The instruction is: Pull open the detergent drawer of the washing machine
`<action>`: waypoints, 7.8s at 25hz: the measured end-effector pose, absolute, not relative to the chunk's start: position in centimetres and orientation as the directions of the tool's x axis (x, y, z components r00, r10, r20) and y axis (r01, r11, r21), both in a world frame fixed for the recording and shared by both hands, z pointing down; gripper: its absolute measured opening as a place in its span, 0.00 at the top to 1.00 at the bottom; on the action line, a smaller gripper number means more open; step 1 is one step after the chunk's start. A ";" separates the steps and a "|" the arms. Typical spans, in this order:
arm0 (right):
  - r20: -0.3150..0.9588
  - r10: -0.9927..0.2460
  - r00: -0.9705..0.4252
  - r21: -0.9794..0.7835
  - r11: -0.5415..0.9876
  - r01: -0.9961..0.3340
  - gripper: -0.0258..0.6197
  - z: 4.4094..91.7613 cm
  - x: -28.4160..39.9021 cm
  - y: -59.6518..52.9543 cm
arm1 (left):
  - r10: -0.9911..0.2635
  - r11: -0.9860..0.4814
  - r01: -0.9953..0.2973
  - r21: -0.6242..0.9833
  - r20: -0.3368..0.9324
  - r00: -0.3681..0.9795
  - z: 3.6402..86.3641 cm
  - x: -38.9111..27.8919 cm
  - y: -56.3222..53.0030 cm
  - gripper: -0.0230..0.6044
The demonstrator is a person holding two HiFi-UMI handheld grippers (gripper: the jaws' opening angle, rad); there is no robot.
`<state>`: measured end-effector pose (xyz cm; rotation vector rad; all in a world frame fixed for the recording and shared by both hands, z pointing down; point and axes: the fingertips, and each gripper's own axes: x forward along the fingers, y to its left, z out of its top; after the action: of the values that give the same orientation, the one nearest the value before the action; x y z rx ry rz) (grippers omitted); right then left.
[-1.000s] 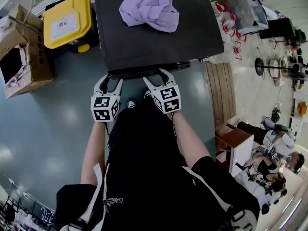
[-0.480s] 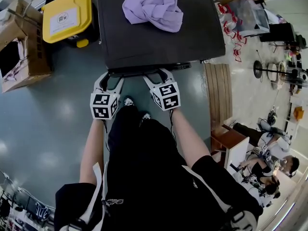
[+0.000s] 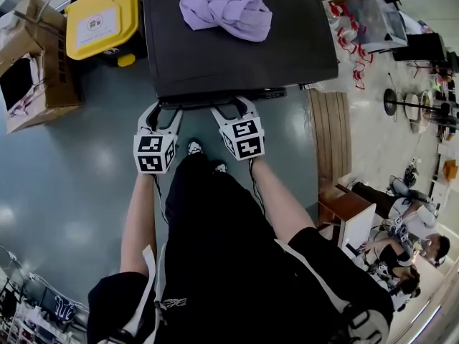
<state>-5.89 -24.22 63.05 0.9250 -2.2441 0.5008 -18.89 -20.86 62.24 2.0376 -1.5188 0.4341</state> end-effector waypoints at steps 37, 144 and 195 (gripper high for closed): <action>0.689 -0.444 -0.573 -0.129 0.703 -0.700 0.61 63.1 -3.9 -20.2 | -0.791 -0.135 -0.971 0.196 0.570 0.224 62.3 -17.1 -16.6 0.59; 0.683 -0.437 -0.586 -0.117 0.726 -0.678 0.64 62.6 1.1 -8.0 | -0.811 -0.071 -0.979 0.191 0.560 0.168 62.1 -12.4 -4.1 0.59; 0.681 -0.425 -0.597 -0.122 0.737 -0.664 0.64 62.7 3.1 -2.6 | -0.808 -0.047 -0.982 0.184 0.571 0.146 62.3 -10.4 1.5 0.59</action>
<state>3.06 -2.57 62.74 0.8173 -2.2934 0.4862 -10.44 1.52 62.25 1.8990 -1.7055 0.4280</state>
